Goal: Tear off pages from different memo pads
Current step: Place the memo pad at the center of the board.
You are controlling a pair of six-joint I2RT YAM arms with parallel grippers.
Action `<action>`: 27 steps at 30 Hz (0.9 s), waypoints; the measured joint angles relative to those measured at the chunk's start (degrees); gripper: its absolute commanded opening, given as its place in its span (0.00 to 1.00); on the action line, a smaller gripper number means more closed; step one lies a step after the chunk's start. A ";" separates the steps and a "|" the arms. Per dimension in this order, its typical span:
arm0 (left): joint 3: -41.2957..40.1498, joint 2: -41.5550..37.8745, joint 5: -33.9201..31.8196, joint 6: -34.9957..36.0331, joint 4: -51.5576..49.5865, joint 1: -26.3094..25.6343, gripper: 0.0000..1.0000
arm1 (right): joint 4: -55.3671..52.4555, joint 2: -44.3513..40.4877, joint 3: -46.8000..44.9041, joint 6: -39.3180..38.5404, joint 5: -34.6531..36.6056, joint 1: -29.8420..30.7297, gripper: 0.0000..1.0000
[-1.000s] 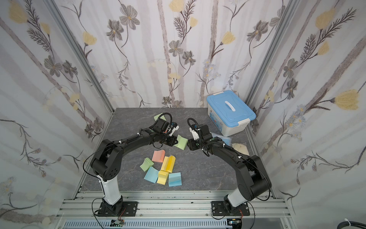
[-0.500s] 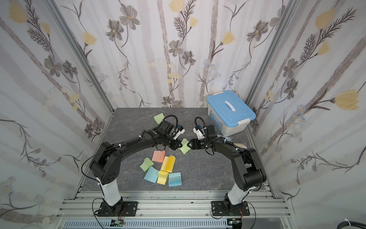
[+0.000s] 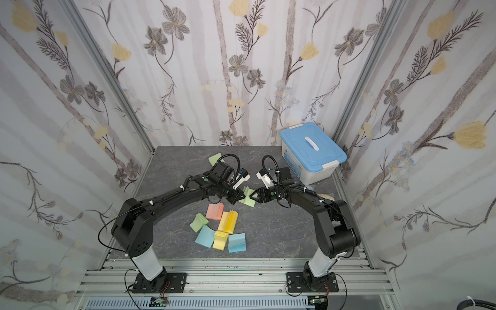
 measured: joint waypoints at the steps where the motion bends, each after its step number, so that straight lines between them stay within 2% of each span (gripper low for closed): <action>1: 0.20 -0.09 -1.14 0.59 -0.66 -0.28 0.00 | -0.94 -0.11 0.44 -0.96 0.52 0.00 0.67; 5: 1.70 0.04 -6.84 3.08 -4.24 -1.75 0.00 | -3.43 -2.01 1.29 -5.33 3.76 0.09 0.66; 9: 2.34 0.70 -9.62 5.01 -6.10 -2.40 0.00 | -2.43 -5.53 -0.37 -9.55 7.15 0.61 0.63; 17: 3.63 3.08 -6.86 8.26 -9.29 -2.49 0.00 | 11.13 -16.00 -15.56 -22.71 9.07 1.66 0.63; 21: 8.48 8.57 -5.03 10.10 -12.52 -2.49 0.00 | 15.08 -17.99 -18.51 -27.91 9.99 3.08 0.63; 27: 14.03 16.52 -4.72 12.46 -16.48 -2.43 0.00 | 16.41 -21.51 -21.94 -33.66 15.02 5.97 0.62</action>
